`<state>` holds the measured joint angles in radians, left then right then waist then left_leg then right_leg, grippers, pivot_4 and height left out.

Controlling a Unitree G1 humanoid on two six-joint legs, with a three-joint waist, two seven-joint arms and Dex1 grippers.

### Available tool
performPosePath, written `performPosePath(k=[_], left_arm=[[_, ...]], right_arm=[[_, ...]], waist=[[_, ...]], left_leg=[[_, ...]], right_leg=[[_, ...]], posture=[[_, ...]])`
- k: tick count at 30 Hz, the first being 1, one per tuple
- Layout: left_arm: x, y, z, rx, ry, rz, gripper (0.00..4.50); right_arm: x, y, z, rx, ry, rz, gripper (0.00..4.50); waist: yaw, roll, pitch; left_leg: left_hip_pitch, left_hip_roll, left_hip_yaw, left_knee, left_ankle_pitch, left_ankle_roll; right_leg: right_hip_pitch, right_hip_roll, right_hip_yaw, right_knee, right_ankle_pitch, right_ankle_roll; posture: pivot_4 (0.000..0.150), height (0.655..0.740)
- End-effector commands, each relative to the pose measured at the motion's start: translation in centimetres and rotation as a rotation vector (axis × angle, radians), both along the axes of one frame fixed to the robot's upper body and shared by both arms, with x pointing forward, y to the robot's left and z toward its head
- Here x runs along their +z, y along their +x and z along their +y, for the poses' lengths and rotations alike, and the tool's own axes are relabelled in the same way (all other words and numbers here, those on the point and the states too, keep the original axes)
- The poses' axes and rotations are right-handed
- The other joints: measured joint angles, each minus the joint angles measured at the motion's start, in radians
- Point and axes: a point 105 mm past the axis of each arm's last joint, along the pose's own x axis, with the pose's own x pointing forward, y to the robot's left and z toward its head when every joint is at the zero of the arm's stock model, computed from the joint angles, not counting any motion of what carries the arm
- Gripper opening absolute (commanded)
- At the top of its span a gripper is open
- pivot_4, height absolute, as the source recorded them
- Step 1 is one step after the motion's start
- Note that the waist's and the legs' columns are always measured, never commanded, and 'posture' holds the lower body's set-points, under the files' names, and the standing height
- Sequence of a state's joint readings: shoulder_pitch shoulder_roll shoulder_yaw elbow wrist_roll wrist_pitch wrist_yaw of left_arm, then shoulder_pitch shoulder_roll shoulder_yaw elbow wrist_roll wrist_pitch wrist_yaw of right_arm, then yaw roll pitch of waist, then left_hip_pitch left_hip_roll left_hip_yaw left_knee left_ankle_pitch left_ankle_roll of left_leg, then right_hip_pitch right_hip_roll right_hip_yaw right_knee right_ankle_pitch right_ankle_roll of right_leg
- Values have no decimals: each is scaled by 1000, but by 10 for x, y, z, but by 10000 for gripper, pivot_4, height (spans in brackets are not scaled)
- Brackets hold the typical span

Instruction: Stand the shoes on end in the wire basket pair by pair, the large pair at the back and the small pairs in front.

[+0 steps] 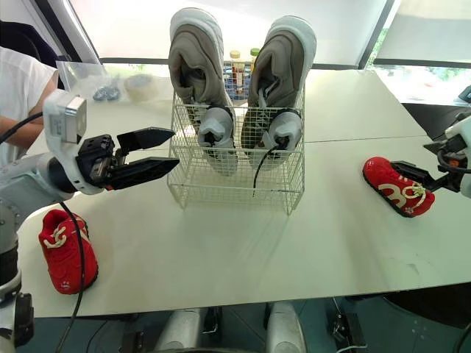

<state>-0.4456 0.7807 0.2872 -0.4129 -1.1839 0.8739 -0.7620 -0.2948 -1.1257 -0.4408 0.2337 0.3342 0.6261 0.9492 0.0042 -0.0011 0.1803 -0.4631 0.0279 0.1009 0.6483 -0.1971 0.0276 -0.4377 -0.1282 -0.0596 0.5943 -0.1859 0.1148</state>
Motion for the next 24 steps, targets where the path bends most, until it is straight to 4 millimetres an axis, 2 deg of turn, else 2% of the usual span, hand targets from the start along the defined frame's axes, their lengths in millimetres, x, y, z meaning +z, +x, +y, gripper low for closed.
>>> performPosePath(k=[1, 4, 10, 16, 24], left_arm=[[2, -5, -2, 6, 16, -57, 44749], [-1, -6, -3, 17, 26, -59, 44749], [-4, -9, -5, 31, 38, -67, 44749], [-3, -9, -6, 47, 44, -80, 44749], [-3, -7, -10, 61, 56, -101, 44749]], right_arm=[[2, -1, -13, -11, 2, 4, 45000], [-15, 2, -25, -40, 39, 44, 45000], [-30, 9, -37, -76, 91, 75, 45000], [-57, 18, -32, -80, 137, 148, 45000], [-81, 23, -31, -108, 152, 221, 45000]], waist=[[0, 0, 0], [-2, 0, 0], [-4, 0, 0], [-14, 0, 0], [-17, 0, 0]], left_leg=[[0, 0, 0, 0, 0, 0], [0, 0, 0, 0, 0, 0], [0, 0, 0, 0, 0, 0], [0, 0, 0, 0, 0, 0], [1, -1, 0, 0, 0, 0]], right_leg=[[0, 0, 0, 0, 0, 0], [0, 0, 0, 0, 0, 0], [0, 0, 1, 0, 0, 0], [1, 0, 1, 0, 0, 0], [2, 0, 1, 0, 0, 0]], posture=[[1500, 7400], [1500, 7400], [1500, 7400], [1500, 7400], [1500, 7400]])
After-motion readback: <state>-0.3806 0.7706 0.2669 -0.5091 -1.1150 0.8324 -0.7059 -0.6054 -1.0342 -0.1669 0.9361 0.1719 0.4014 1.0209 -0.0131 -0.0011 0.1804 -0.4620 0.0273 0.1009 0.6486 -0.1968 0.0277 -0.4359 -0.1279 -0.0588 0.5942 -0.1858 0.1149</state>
